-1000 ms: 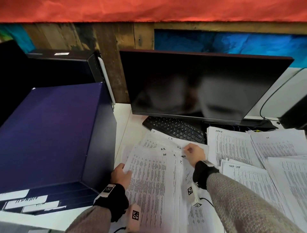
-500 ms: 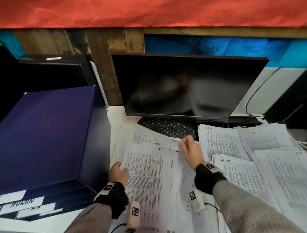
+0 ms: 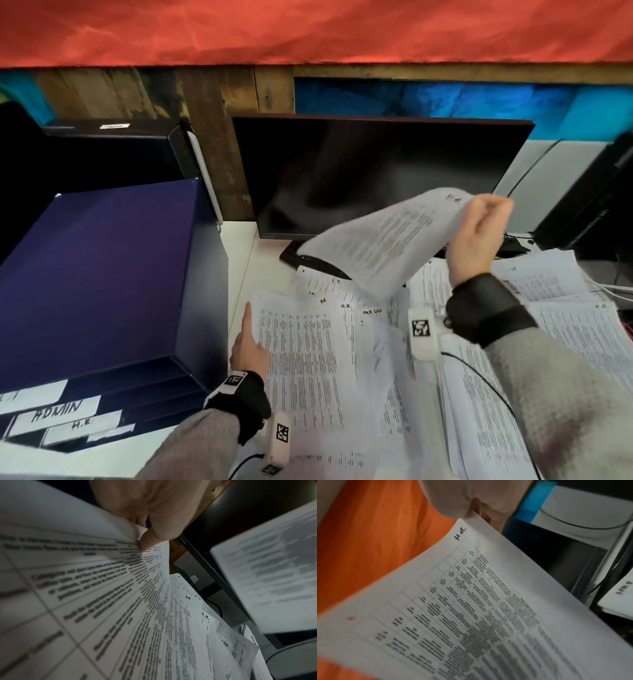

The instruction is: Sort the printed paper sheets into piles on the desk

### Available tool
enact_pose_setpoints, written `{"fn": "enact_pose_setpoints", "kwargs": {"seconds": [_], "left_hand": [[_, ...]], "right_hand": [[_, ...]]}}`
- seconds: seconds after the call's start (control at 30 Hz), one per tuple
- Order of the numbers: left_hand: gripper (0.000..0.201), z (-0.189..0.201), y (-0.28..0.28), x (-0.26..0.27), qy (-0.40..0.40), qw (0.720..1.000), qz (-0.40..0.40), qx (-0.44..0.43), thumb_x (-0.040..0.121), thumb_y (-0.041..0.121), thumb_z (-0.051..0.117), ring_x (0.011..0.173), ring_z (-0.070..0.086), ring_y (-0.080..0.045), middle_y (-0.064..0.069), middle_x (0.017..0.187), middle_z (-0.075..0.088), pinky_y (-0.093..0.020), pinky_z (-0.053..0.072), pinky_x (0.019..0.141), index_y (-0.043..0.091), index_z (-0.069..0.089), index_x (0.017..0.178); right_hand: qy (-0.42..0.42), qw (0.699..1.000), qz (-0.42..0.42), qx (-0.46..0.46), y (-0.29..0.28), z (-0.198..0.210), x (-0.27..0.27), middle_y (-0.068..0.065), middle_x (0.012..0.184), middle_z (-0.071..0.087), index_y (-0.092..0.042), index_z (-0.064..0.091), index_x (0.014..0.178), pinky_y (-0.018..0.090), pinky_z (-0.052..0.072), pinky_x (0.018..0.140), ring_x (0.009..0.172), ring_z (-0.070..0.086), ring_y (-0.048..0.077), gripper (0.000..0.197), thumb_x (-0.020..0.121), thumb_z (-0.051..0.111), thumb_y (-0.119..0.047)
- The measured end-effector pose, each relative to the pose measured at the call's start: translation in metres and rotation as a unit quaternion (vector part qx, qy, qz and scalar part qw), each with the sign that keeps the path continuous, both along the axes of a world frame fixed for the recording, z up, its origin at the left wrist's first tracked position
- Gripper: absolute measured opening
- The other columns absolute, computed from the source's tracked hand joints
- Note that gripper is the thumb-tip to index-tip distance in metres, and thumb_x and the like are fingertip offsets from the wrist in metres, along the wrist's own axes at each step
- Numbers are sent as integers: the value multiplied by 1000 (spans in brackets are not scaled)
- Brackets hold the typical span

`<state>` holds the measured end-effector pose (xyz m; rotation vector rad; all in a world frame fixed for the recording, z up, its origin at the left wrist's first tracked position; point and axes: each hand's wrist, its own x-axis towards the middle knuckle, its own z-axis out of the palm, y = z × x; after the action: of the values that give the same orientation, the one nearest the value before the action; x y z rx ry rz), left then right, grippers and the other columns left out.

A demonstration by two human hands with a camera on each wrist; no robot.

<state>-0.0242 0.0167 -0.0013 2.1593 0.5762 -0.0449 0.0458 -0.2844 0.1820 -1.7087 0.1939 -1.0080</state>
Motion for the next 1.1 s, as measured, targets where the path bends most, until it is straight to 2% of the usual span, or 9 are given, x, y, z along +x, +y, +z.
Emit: {"fn": "enact_pose_setpoints", "kwargs": {"seconds": [0.17, 0.3, 0.4, 0.5, 0.6, 0.7, 0.8, 0.93, 1.1], "left_hand": [[61, -12, 6, 3, -5, 1000, -27, -10, 89, -5, 37, 85, 62, -31, -4, 120, 54, -38, 56, 72, 44, 55, 121], [31, -11, 7, 6, -25, 991, 6, -129, 100, 24, 39, 119, 53, -29, -4, 125, 60, -33, 39, 97, 34, 66, 90], [67, -3, 9, 5, 26, 971, 7, -239, 94, 64, 18, 126, 44, -25, -4, 130, 55, -40, 25, 110, 25, 73, 94], [83, 0, 7, 4, 104, 951, -20, -292, 67, 92, 24, 114, 54, -25, -3, 118, 63, -49, 33, 109, 31, 71, 98], [73, -5, 2, 5, 115, 972, -47, -198, 76, 66, 61, 122, 51, -24, -6, 132, 56, -39, 36, 109, 15, 57, 127], [37, -16, 3, 7, 81, 995, -35, -51, 89, 25, 64, 115, 52, -28, -13, 129, 56, -32, 41, 100, 5, 58, 119], [30, -25, 11, 8, 91, 994, -57, -6, 91, 24, 59, 106, 55, -28, -11, 123, 58, -30, 42, 90, 7, 56, 116], [26, -35, 19, 8, 98, 993, -69, 16, 90, 21, 58, 103, 58, -36, -20, 116, 60, -36, 47, 89, 3, 55, 109], [25, -42, 23, 5, 96, 994, -52, 0, 88, 16, 59, 108, 56, -40, -25, 115, 58, -41, 46, 94, -3, 53, 102]], "right_hand": [[62, 990, -28, 124, -25, -12, 23, -13, 78, 40, -32, 37, 78, 18, 37, 67, 71, 42, 1, 22, 97, 38, -21], [215, 971, 40, 94, -17, -85, 23, -7, 75, 41, -28, 38, 75, 32, 36, 78, 84, 40, 17, 25, 98, 40, -19], [370, 919, 115, 70, 6, -134, 7, 8, 91, 49, -21, 44, 96, 33, 39, 80, 89, 46, 21, 6, 98, 38, -19], [397, 905, 136, 77, 37, -162, -7, 2, 83, 51, -13, 45, 98, 30, 38, 78, 86, 48, 20, 8, 99, 37, -13], [427, 875, 207, 96, 59, -173, -14, -2, 90, 52, -11, 45, 101, 35, 43, 88, 94, 50, 22, 10, 100, 36, -16], [453, 858, 236, 50, 62, -176, -9, 5, 110, 54, -14, 49, 105, 38, 40, 98, 110, 50, 26, 13, 99, 42, -23], [529, 837, 136, -42, 42, -183, 2, 15, 134, 46, -11, 46, 131, 40, 34, 105, 123, 44, 33, 39, 95, 49, -24], [543, 811, 184, 114, 23, -192, 15, 15, 147, 34, -1, 27, 144, 43, 35, 110, 130, 41, 33, 72, 85, 64, -21], [519, 811, 256, 86, 36, -188, 11, 9, 126, 53, -7, 50, 130, 30, 42, 93, 112, 56, 27, 43, 89, 61, -15]]}}
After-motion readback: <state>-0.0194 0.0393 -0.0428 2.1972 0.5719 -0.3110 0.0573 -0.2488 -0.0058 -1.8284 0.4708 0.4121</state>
